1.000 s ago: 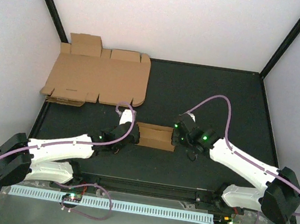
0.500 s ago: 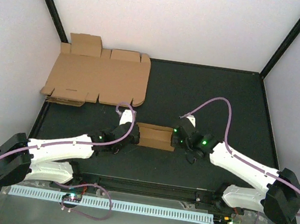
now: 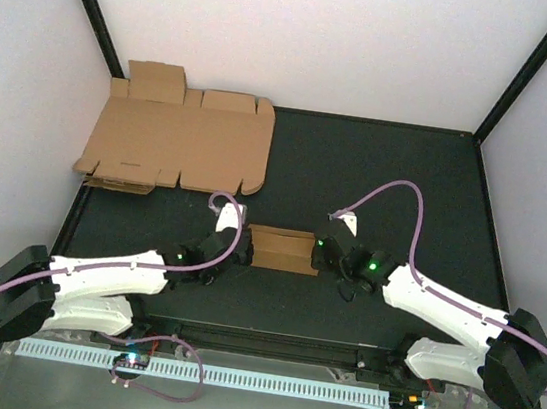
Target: Fold the paper box
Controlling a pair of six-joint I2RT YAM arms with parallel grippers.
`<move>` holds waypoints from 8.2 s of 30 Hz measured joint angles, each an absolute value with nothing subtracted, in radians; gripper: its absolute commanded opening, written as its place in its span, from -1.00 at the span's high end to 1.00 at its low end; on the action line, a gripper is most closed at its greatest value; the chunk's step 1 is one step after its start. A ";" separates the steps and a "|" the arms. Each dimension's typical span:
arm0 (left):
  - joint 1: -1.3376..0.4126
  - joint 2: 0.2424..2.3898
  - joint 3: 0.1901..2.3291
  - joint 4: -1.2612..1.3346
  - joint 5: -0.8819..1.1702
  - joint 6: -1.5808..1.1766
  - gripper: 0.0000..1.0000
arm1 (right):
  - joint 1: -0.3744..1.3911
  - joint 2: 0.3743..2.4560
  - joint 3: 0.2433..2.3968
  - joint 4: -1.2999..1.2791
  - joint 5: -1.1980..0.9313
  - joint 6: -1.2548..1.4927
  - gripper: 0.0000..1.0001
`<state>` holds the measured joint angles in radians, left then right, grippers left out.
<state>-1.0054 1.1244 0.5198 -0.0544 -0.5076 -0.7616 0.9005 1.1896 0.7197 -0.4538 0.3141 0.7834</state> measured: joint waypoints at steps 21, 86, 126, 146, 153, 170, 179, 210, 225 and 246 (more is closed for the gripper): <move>-1.022 1.121 0.471 -0.004 -0.519 -0.858 0.97 | 0.902 1.167 0.656 -0.356 0.330 0.740 0.97; -1.046 1.008 0.657 -0.481 -0.415 -0.819 -0.44 | 0.904 1.150 0.633 -0.332 0.339 0.663 0.95; -0.968 1.259 0.804 -0.572 -0.303 -0.873 0.47 | 0.904 1.163 0.647 -0.344 0.339 0.654 0.96; -0.968 1.236 0.817 -0.591 -0.302 -0.889 0.41 | 0.904 1.168 0.648 -0.342 0.340 0.652 0.95; -0.968 1.234 0.817 -0.593 -0.302 -0.894 0.60 | 0.904 1.169 0.649 -0.340 0.342 0.652 0.95; -0.968 1.215 0.835 -0.604 -0.302 -0.896 0.78 | 0.904 1.170 0.648 -0.339 0.342 0.652 0.96; -0.968 1.215 0.835 -0.606 -0.306 -0.900 0.97 | 0.904 1.170 0.649 -0.340 0.342 0.652 0.95; -1.038 1.199 0.753 -0.523 -0.393 -0.980 0.97 | 0.904 1.017 0.568 -0.402 0.323 0.619 -0.32; -1.039 1.199 0.761 -0.550 -0.401 -0.979 0.97 | 0.904 0.946 0.649 -0.510 0.306 0.591 0.22; -1.039 1.200 0.773 -0.576 -0.400 -0.980 0.97 | 0.904 1.040 0.682 -0.499 0.283 0.570 0.49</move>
